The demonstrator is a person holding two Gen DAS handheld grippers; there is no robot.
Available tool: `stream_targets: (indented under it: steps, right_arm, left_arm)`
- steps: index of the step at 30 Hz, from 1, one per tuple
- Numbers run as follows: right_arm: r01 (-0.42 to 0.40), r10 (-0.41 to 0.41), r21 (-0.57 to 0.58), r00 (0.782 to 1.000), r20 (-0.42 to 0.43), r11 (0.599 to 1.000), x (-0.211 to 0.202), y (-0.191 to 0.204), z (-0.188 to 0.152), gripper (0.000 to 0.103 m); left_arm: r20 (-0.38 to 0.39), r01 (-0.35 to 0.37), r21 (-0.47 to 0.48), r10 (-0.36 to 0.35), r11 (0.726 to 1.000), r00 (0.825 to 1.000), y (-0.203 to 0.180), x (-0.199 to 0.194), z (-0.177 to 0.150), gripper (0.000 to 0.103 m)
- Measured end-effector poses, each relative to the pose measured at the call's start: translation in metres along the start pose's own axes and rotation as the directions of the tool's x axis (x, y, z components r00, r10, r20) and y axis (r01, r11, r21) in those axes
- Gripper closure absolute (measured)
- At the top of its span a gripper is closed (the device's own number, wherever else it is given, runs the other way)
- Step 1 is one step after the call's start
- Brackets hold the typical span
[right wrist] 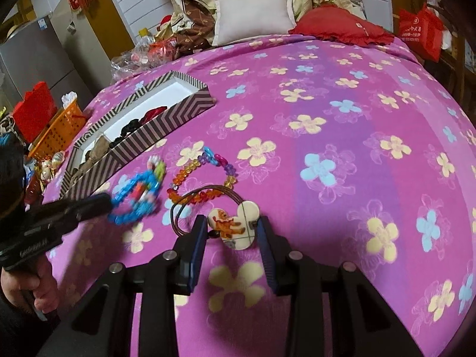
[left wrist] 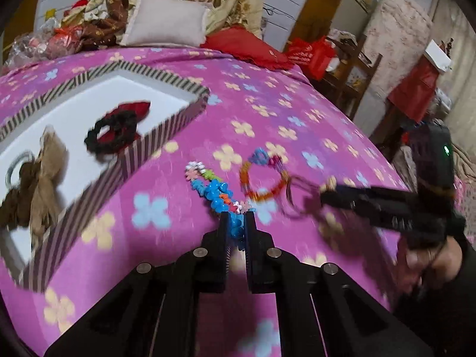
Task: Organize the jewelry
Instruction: 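Grasp the blue beaded bracelet with the left tool and lift it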
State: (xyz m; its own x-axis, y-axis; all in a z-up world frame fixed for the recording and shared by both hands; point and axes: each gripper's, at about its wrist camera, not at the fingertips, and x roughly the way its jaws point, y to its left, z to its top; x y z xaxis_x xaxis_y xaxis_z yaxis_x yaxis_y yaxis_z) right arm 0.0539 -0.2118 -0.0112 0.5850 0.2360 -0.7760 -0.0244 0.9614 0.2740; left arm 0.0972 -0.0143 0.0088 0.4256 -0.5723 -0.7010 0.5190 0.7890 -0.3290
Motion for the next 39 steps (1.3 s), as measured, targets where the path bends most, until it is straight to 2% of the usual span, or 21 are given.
stream_targets:
  steps: [5, 12, 15, 29, 31, 33, 35, 39]
  right_arm:
    - [-0.004, 0.004, -0.003, 0.999, -0.034, 1.0, 0.002, 0.0, -0.011, 0.068]
    - [0.007, -0.008, -0.02, 0.999, -0.05, 1.0, 0.008, 0.0, -0.015, 0.068]
    - [0.02, -0.022, -0.039, 0.999, -0.049, 0.999, 0.009, 0.003, -0.014, 0.067]
    - [0.045, -0.048, -0.079, 0.998, -0.034, 0.996, 0.013, 0.014, -0.014, 0.067]
    - [0.045, -0.048, -0.079, 0.998, -0.034, 0.996, 0.013, 0.014, -0.014, 0.067]
    - [0.046, -0.049, -0.08, 0.998, -0.034, 0.996, 0.013, 0.014, -0.014, 0.067]
    - [0.045, -0.048, -0.081, 0.998, -0.034, 0.996, 0.013, 0.014, -0.014, 0.067]
    - [0.044, -0.047, -0.08, 0.998, -0.034, 0.996, 0.013, 0.014, -0.014, 0.067]
  left_arm:
    - [-0.038, -0.047, -0.011, 0.046, 0.999, 0.998, 0.005, 0.004, -0.015, 0.094]
    - [-0.063, -0.056, -0.019, 0.055, 0.998, 0.996, 0.008, 0.017, -0.016, 0.093]
    - [-0.061, -0.049, -0.029, 0.047, 0.998, 0.997, 0.01, 0.019, -0.014, 0.089]
    - [-0.032, -0.109, 0.011, 0.109, 0.994, 0.994, 0.003, 0.035, 0.001, 0.088]
    - [-0.028, -0.126, 0.038, 0.127, 0.991, 0.992, 0.0, 0.037, 0.002, 0.085]
    - [-0.03, -0.131, 0.068, 0.133, 0.989, 0.991, -0.005, 0.041, 0.004, 0.075]
    - [-0.032, -0.143, 0.094, 0.147, 0.985, 0.989, -0.009, 0.045, 0.007, 0.071]
    - [-0.032, -0.156, 0.108, 0.161, 0.982, 0.987, -0.008, 0.051, 0.014, 0.069]
